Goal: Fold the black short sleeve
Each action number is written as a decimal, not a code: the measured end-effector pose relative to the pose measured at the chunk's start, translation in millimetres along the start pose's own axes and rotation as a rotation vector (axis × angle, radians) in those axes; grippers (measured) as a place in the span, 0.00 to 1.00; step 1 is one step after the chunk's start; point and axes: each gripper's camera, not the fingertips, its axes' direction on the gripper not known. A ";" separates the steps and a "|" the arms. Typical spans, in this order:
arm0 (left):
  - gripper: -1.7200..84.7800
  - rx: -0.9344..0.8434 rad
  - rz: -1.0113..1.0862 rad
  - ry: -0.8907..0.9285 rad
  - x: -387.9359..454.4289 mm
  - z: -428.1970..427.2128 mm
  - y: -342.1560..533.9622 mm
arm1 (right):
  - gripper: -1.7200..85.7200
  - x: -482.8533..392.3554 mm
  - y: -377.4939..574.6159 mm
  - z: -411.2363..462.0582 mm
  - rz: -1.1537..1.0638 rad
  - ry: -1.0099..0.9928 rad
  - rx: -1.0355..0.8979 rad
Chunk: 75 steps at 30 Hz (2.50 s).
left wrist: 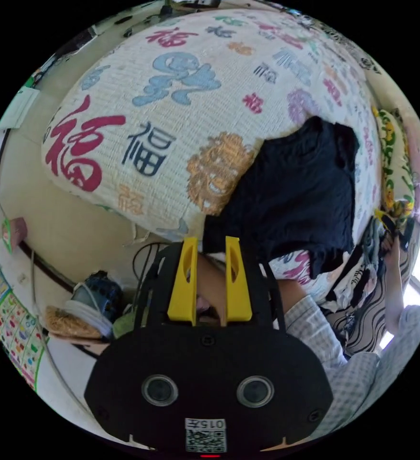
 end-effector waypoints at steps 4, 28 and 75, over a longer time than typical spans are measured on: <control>0.16 0.110 0.125 0.064 29.0 8.4 -30.1 | 0.14 -106.8 -122.4 83.6 -0.487 0.061 -0.142; 0.01 0.358 0.777 0.172 74.0 -104.8 107.3 | 0.02 -255.6 33.7 -61.4 -0.410 0.144 -0.046; 0.15 0.059 0.306 0.224 88.1 42.9 -14.3 | 0.14 -10.5 282.4 -65.1 0.664 0.075 0.143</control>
